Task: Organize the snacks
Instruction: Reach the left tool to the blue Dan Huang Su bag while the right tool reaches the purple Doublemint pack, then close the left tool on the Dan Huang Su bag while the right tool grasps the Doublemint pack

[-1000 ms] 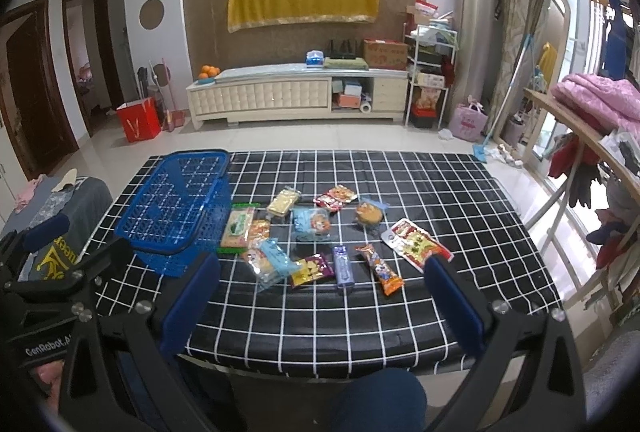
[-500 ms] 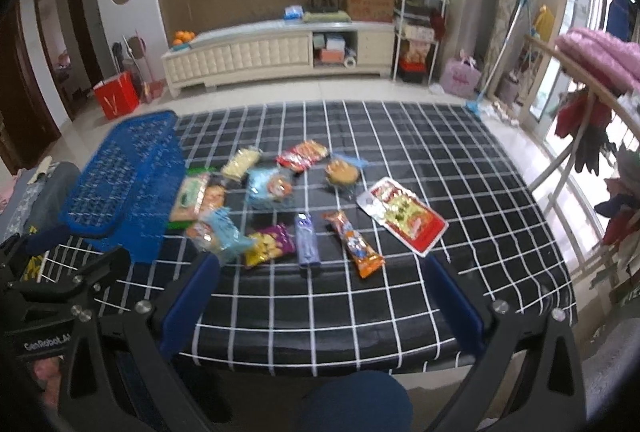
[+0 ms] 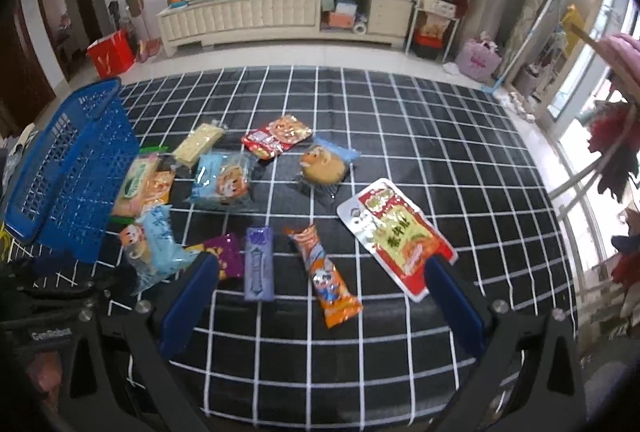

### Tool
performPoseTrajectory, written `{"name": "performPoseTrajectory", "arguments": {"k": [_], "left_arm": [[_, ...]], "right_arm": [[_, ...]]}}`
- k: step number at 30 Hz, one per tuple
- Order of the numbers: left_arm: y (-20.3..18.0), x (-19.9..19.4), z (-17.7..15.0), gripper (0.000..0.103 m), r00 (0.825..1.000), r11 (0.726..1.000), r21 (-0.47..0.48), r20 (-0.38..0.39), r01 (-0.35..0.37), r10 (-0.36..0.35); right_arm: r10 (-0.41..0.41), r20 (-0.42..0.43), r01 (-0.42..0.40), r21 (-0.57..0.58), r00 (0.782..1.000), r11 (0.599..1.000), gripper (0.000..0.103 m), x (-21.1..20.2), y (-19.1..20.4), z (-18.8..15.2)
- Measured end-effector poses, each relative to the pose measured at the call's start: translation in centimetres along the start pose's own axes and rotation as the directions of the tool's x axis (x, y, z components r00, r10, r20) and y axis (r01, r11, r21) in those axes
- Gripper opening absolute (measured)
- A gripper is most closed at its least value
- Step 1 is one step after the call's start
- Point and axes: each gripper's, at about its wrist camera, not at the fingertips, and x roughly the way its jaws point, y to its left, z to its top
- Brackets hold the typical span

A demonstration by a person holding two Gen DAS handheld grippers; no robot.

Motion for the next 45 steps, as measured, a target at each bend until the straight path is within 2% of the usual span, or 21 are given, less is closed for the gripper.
{"name": "performPoseTrajectory", "arguments": {"k": [3, 8, 13, 16, 19, 24, 28, 30, 32, 35, 37, 44, 45], "left_arm": [[0.1, 2.1, 0.6, 0.103, 1.000, 0.998, -0.056, -0.025, -0.012, 0.011], [0.9, 4.0, 1.6, 0.103, 0.999, 0.992, -0.121, -0.042, -0.038, 0.034], [1.5, 6.0, 2.7, 0.103, 0.995, 0.984, -0.154, -0.055, -0.093, 0.085], [1.6, 7.7, 3.1, 0.103, 0.991, 0.980, -0.161, -0.082, -0.120, 0.107], [2.3, 8.9, 3.2, 0.103, 0.990, 0.973, -0.208, -0.118, -0.102, 0.079], [3.2, 10.6, 3.4, 0.103, 0.984, 0.950, -0.287, -0.156, -0.125, 0.082], [3.0, 11.1, 3.6, 0.100, 0.984, 0.953, -0.269, -0.151, -0.137, 0.099], [2.5, 11.2, 4.1, 0.092, 0.983, 0.964, -0.221, -0.140, -0.146, 0.117], [1.5, 11.1, 4.7, 0.066, 0.979, 0.973, -0.152, -0.132, -0.173, 0.153], [1.2, 11.0, 4.8, 0.065, 0.985, 0.991, -0.095, -0.152, -0.091, 0.076], [1.3, 10.7, 4.5, 0.064, 0.986, 0.996, -0.080, -0.165, -0.034, 0.020], [0.0, 7.6, 1.7, 0.064, 0.996, 0.999, 0.050, -0.093, -0.012, 0.016], [-0.3, 7.1, 1.4, 0.064, 0.996, 0.998, 0.067, -0.082, -0.019, 0.025]], "right_arm": [[-0.010, -0.042, 0.008, -0.047, 0.999, 0.999, 0.103, 2.1, -0.1, 0.4], [0.043, -0.121, -0.049, -0.049, 0.992, 0.998, 0.103, 5.2, -0.2, 0.5], [0.063, -0.164, -0.063, 0.004, 0.984, 0.998, 0.103, 7.7, -0.9, 0.5], [0.063, -0.178, -0.061, 0.013, 0.982, 0.998, 0.103, 8.8, -1.0, 0.6], [0.061, -0.171, -0.062, -0.001, 0.983, 0.998, 0.102, 8.9, -0.7, 0.5], [0.067, -0.171, -0.074, -0.035, 0.983, 0.997, 0.102, 9.5, 0.0, 0.8], [0.079, -0.172, -0.087, -0.041, 0.982, 0.995, 0.102, 9.4, 0.1, 1.0], [0.086, -0.174, -0.094, -0.040, 0.981, 0.995, 0.102, 9.4, 0.2, 1.0], [0.083, -0.180, -0.092, -0.044, 0.980, 0.995, 0.102, 9.3, 0.5, 0.7], [0.115, -0.199, -0.122, -0.024, 0.973, 0.992, 0.099, 9.0, 0.6, 0.3], [0.149, -0.205, -0.156, -0.016, 0.967, 0.988, 0.091, 8.5, 0.9, 0.0], [0.208, -0.245, -0.223, -0.035, 0.947, 0.974, 0.076, 8.8, 3.3, -0.6], [0.208, -0.253, -0.223, -0.030, 0.945, 0.974, 0.070, 9.2, 3.5, -0.8]]}}
